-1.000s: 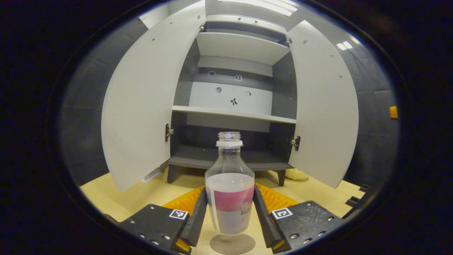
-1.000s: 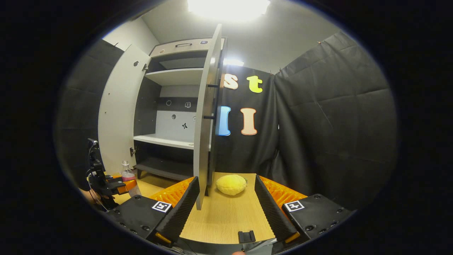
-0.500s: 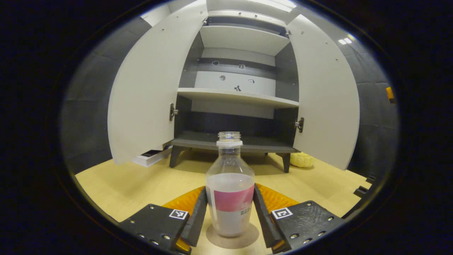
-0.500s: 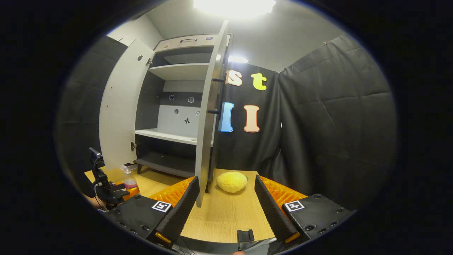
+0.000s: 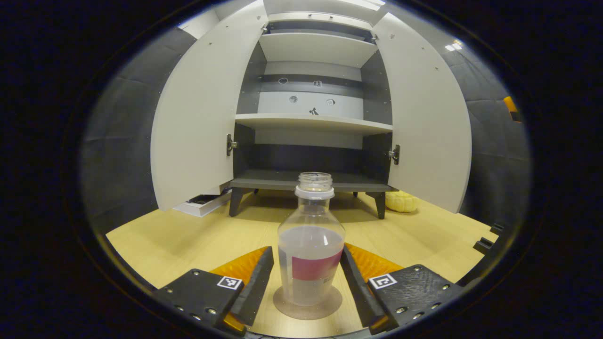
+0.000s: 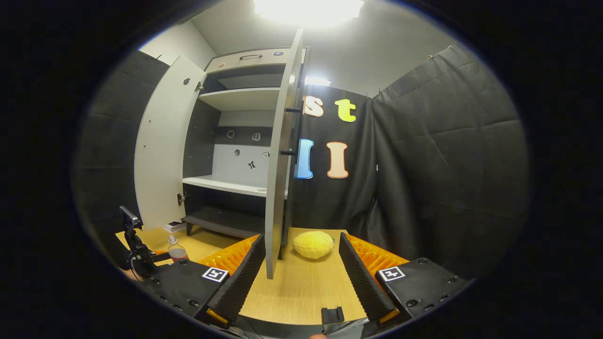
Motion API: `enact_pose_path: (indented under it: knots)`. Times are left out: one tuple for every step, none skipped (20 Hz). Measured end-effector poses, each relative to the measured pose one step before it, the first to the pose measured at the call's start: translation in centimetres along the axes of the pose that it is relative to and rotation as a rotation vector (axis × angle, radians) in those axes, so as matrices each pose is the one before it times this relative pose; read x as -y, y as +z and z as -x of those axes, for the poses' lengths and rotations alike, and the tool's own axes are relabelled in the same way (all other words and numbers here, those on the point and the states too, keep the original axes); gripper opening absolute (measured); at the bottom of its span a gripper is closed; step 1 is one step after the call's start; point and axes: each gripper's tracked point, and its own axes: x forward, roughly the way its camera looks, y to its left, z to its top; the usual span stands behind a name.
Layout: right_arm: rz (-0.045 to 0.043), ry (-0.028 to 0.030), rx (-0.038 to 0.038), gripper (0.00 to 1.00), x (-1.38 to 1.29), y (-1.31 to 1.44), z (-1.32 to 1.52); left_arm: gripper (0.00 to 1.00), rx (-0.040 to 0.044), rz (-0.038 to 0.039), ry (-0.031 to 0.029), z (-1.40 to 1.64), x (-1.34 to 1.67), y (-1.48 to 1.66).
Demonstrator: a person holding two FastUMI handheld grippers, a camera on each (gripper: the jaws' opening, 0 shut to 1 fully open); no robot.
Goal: Grasp the bottle in the cabinet with the left hand and place it on the coaster, then close the right door with the right hand and the left door with the left hand.
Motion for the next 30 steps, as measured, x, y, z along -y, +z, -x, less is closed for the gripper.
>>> enact_pose_path:
  knots:
    - [-0.00468,-0.00057,0.00716,1.0,0.083,0.172,0.008,0.95,0.00264,-0.00776,0.00411,0.284,-0.086,0.472]
    - [-0.00792,-0.00099,0.00955,1.0,0.145,0.304,-0.043,0.88,0.0056,-0.0073,0.00144,0.279,0.163,0.734]
    - [-0.01038,-0.00108,0.00859,1.0,0.229,0.212,-0.045,0.88,0.00844,-0.00726,0.00223,0.322,0.111,0.988]
    - [-0.01254,-0.00025,0.00685,0.96,0.188,0.303,-0.117,0.88,0.00943,-0.00468,0.00103,0.335,0.102,1.158]
    - [-0.01323,-0.00037,0.00568,0.96,0.23,0.289,-0.2,0.88,0.01147,-0.00421,0.00232,0.454,0.158,1.294]
    - [-0.01215,-0.00186,0.00615,0.96,0.305,0.353,-0.226,0.88,0.01147,-0.00319,0.00458,0.455,0.056,1.514]
    - [-0.01075,-0.00457,0.00837,0.96,0.384,0.448,-0.304,0.88,0.01646,-0.00234,0.00541,0.572,-0.118,1.487]
    - [-0.01023,-0.00846,0.0145,0.99,0.424,0.599,-0.46,0.88,0.01571,-0.00705,0.00794,0.578,-0.162,1.672]
    - [-0.00965,-0.01408,0.01553,0.99,0.579,0.617,-0.465,0.88,0.01067,-0.00785,0.00885,0.587,-0.219,1.673]
    - [-0.00935,-0.01633,0.01435,0.99,0.552,0.638,-0.665,0.88,0.00666,-0.00656,0.00531,0.58,-0.258,1.217]
    - [-0.00743,-0.01416,0.01338,0.99,0.5,0.578,-0.591,0.88,0.00605,0.00048,0.00433,0.483,-0.265,1.296]
    - [-0.00633,-0.01471,0.01339,0.99,0.445,0.663,-0.706,0.88,0.00315,0.00043,0.00781,0.499,-0.492,1.229]
    - [-0.00405,-0.01126,0.00963,0.99,0.352,0.372,-0.754,0.88,-0.00195,-0.00274,0.0113,0.345,-0.675,0.86]
    - [-0.00418,-0.01073,0.00684,0.99,0.352,0.558,-0.808,0.88,-0.0066,-0.00269,0.01087,0.409,-0.692,0.651]
    - [-0.00579,-0.0065,0.00403,0.99,0.184,0.679,-0.86,0.88,0.00684,0.00311,0.00837,0.346,-0.721,0.786]
    - [-0.00837,-0.01165,-0.00103,0.99,0.045,0.678,-0.973,0.88,0.00852,0.00587,0.00964,0.264,-0.689,0.811]
    - [-0.0111,-0.01499,-0.00006,1.0,0.184,0.578,-0.836,0.88,0.00698,0.00379,0.01326,0.32,-0.888,0.681]
    - [-0.01486,-0.01308,0.00354,1.0,-0.041,0.718,-0.822,0.88,0.01084,0.00047,0.01463,0.291,-1.002,0.697]
    - [-0.01696,-0.00891,0.00395,0.99,-0.329,0.701,-0.848,0.88,0.0137,-0.00282,0.01671,0.36,-1.067,0.733]
    - [-0.01411,-0.01098,0.00739,0.99,-0.304,0.712,-0.712,0.88,0.01119,-0.00364,0.01896,0.231,-1.179,0.661]
    - [-0.00708,-0.01379,0.01144,0.98,-0.211,0.667,-0.624,0.88,0.00664,0.00096,0.0164,0.149,-1.122,0.396]
    - [0.00016,-0.0144,0.01632,0.97,-0.251,0.765,-0.64,0.88,0.00627,0.00621,0.01689,0.068,-1.15,0.382]
    - [0.00306,-0.01433,0.01713,0.97,-0.295,0.678,-0.574,0.88,0.00705,0.00731,0.02056,0.088,-1.488,0.313]
    - [0.00674,-0.0094,0.01363,0.97,-0.425,0.609,-0.567,0.88,0.00463,0.00498,0.01691,-0.028,-1.219,0.321]
    - [0.01075,-0.01135,0.00736,0.97,-0.436,0.351,-0.516,0.88,0.00289,0.00406,0.01774,-0.136,-1.254,0.174]
    - [0.01362,-0.00969,0.00035,0.97,-0.382,0.197,-0.479,0.88,0.00338,0.00233,0.01438,-0.242,-1.19,0.225]
    - [0.01526,-0.01001,-0.00815,0.97,-0.312,-0.064,-0.288,0.88,0.00317,0.00204,0.0121,-0.085,-1.223,0.171]
    - [0.01203,-0.00134,-0.01183,0.98,-0.525,-0.144,-0.25,0.88,0.00152,0.00033,0.01101,-0.174,-1.12,0.163]
    - [0.01187,-0.01211,-0.01843,0.97,-0.47,-0.325,-0.205,0.88,0.00292,-0.00014,0.01155,-0.25,-1.1,-0.086]
    - [0.01309,-0.02187,-0.00591,0.98,0.071,-0.157,0.107,0.88,0.0053,-0.00102,0.00725,-0.228,-1.002,0.134]
